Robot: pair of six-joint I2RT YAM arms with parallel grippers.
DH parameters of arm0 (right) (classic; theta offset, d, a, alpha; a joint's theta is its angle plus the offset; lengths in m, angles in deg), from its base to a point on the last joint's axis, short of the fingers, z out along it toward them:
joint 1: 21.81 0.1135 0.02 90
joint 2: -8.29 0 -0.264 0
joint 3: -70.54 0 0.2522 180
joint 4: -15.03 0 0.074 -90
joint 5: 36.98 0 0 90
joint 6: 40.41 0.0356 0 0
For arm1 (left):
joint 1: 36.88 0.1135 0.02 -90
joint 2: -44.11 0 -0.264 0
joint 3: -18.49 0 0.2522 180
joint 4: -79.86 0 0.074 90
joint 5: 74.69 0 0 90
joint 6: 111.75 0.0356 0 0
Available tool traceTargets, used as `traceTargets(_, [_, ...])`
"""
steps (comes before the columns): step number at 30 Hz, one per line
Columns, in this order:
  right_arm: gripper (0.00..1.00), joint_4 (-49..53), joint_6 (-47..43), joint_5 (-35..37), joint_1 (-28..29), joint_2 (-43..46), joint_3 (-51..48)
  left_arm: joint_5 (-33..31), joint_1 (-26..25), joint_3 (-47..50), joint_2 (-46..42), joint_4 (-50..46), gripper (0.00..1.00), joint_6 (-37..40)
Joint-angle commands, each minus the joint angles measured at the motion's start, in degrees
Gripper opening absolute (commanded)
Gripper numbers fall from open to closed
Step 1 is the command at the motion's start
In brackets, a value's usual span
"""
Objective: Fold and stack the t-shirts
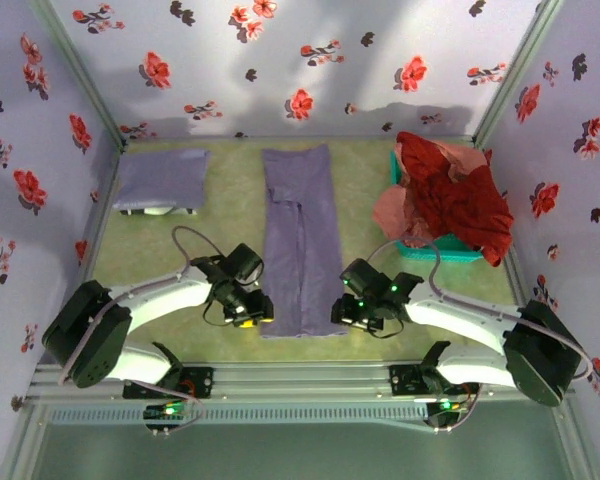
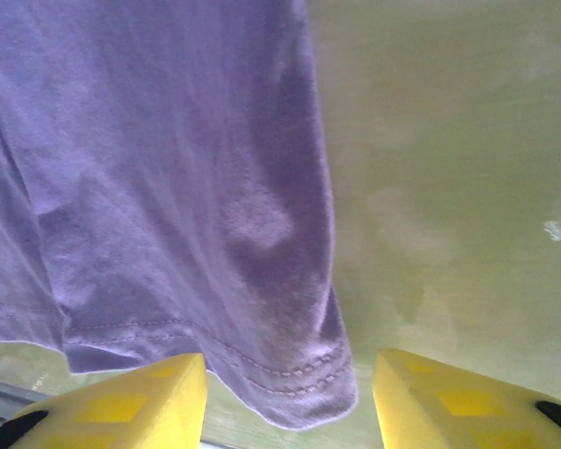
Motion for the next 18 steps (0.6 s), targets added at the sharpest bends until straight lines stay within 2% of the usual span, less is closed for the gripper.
traceTargets(1, [0.49, -2.48, -0.43, -1.12, -0.45, -1.74, -1.33, 1.5, -1.09, 0.97, 1.98, 0.75, 0.43, -1.35])
traceTargets(5, [0.45, -4.05, -0.77, -2.12, -0.5, -3.56, -1.55, 0.84, -2.3, 1.14, 3.56, 1.63, 0.41, -2.34])
traceTargets(7, [0.38, -3.71, -1.12, -2.36, -0.46, -4.52, -1.01, 0.94, -3.59, 0.59, 4.77, 3.03, 0.36, -3.24])
traceTargets(13, [0.04, 0.45, -1.95, -0.88, -0.8, -2.99, 1.81, -0.74, -4.43, -3.86, 5.64, -0.25, 0.0, -2.39])
traceTargets(14, [0.0, 1.58, -2.16, -0.26, -0.99, -2.44, 2.47, -1.26, -4.12, -4.83, 5.17, -1.02, 0.0, -2.19])
traceTargets(18, [0.0, 4.37, -3.41, 1.4, -4.64, -0.1, 5.71, -1.33, -1.16, -10.13, 5.26, -3.77, 0.0, -1.26])
